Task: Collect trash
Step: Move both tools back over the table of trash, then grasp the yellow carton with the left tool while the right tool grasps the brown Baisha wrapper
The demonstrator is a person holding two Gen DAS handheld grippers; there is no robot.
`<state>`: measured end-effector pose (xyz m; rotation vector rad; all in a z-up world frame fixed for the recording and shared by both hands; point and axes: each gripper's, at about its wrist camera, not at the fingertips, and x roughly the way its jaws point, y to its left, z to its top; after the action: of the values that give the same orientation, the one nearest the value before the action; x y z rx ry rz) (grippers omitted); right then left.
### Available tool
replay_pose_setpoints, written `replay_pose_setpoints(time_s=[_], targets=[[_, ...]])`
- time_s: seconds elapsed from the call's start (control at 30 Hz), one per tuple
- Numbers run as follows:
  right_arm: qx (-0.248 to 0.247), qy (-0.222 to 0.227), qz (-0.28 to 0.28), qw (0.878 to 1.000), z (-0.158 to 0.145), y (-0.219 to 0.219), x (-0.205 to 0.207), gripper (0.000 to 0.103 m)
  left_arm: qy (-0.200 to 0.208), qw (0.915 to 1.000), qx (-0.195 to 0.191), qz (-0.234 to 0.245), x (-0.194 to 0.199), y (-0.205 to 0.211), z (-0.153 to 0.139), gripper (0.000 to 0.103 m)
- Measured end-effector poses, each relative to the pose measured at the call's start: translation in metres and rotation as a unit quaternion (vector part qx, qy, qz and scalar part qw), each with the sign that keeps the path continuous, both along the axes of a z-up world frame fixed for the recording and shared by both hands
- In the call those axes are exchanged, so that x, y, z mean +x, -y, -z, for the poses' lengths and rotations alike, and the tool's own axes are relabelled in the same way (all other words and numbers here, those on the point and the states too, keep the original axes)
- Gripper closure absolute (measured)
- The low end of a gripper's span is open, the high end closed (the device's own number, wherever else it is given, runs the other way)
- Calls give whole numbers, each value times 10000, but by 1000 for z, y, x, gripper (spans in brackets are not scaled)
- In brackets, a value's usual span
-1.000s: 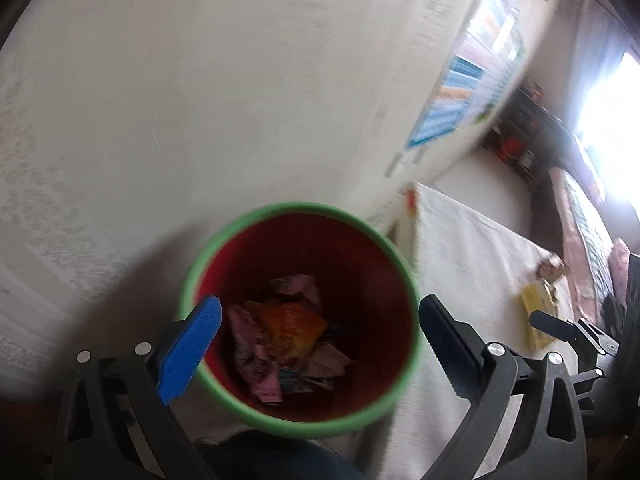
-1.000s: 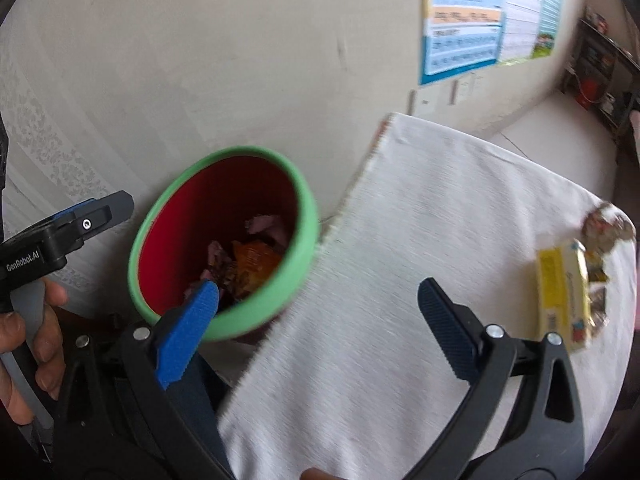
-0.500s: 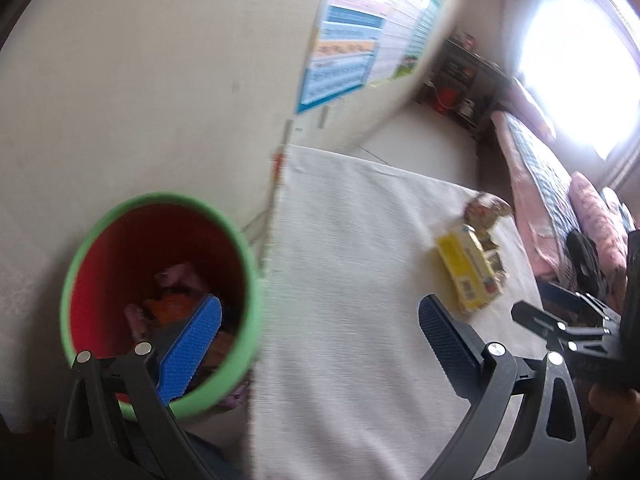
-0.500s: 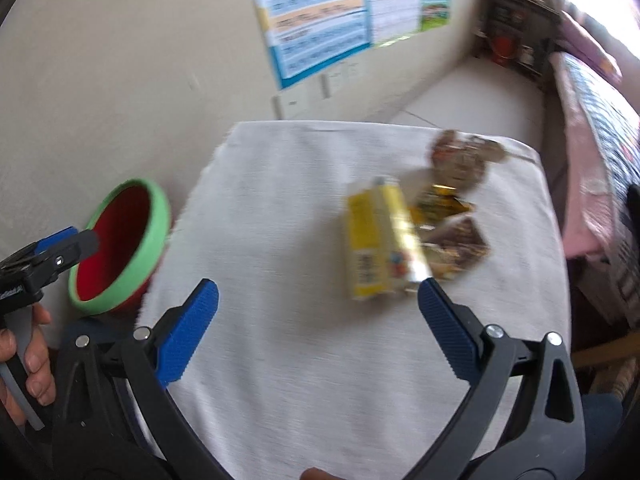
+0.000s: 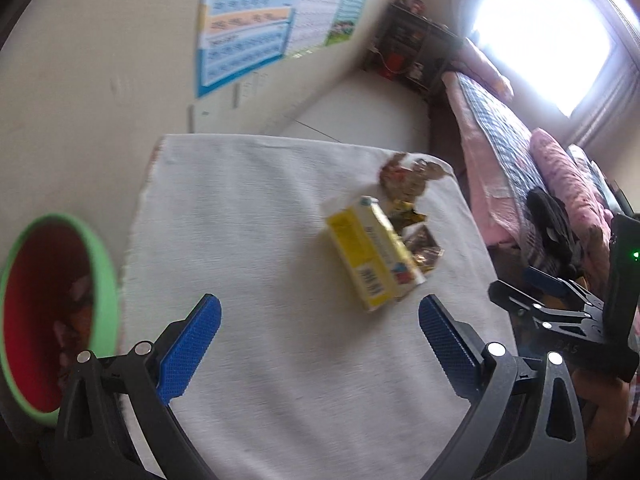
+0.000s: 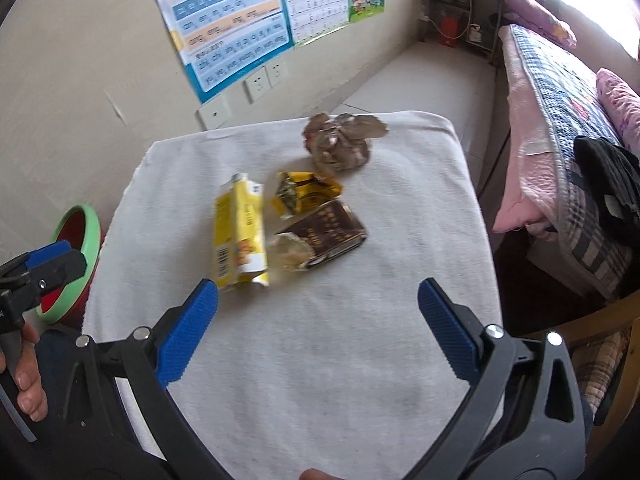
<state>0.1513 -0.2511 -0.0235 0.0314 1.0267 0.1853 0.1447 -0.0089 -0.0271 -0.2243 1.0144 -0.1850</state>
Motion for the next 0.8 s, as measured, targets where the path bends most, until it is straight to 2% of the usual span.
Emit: replay_pose_setpoints(time_s=[0.13, 0.43, 0.6, 0.7, 0.8], targets=[[55, -43, 36, 10000, 6, 12, 11, 5, -145, 9997, 39, 193, 22, 28, 6, 8], [129, -338, -103, 9993, 38, 22, 38, 5, -686, 9975, -150, -30, 68, 61, 41, 8], [1, -519, -313, 9982, 58, 19, 51, 5, -876, 9961, -86, 44, 88, 74, 58, 9], [23, -642, -339, 9974, 70, 21, 58, 5, -1008, 9949, 12, 53, 100, 78, 69, 17], [85, -679, -307, 9972, 76, 22, 65, 5, -1194, 9928, -13, 79, 109, 78, 81, 19]])
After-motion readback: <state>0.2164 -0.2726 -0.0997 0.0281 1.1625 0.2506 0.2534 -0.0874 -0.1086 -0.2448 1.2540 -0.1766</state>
